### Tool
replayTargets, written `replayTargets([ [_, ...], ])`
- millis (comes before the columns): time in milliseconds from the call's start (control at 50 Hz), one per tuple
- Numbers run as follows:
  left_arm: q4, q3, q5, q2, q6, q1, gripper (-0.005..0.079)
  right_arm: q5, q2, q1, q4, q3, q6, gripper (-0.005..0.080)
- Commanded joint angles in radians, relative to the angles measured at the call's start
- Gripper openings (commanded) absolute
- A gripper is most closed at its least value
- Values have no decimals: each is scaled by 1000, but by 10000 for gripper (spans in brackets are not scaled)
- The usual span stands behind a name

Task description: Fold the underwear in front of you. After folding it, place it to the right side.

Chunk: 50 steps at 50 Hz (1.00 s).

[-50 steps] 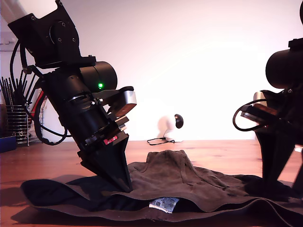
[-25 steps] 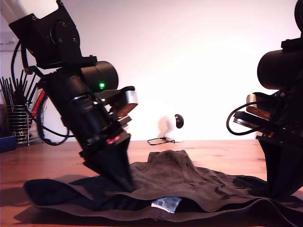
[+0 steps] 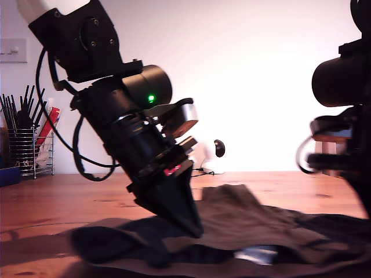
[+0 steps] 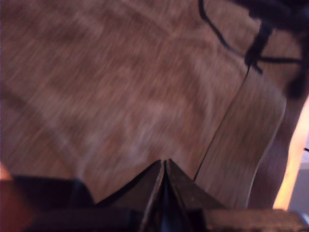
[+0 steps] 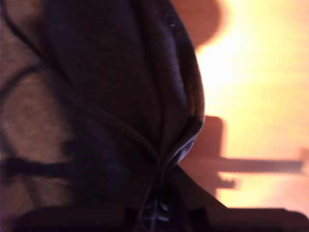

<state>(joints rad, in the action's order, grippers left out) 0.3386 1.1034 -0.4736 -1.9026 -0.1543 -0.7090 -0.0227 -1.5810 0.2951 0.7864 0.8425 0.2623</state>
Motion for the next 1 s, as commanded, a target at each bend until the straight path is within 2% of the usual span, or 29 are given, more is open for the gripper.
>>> replayTargets([
  [0, -18, 0, -5, -35, 19, -13, -21, -47, -26, -4, 21, 14, -7, -13],
  [180, -26, 0, -5, -35, 26, -38, -21, -126, -24, -3, 78, 70, -34, -13],
  [400, -7, 0, -5, -23, 32, -25, -21, -115, -23, 6, 168, 190, -58, -13],
  [620, 41, 0, -5, 63, 31, 18, -21, -113, -23, 30, 237, 286, -61, -13],
  [980, 211, -1, -21, 92, -8, 29, -21, -113, -22, 89, 265, 348, -52, -13],
])
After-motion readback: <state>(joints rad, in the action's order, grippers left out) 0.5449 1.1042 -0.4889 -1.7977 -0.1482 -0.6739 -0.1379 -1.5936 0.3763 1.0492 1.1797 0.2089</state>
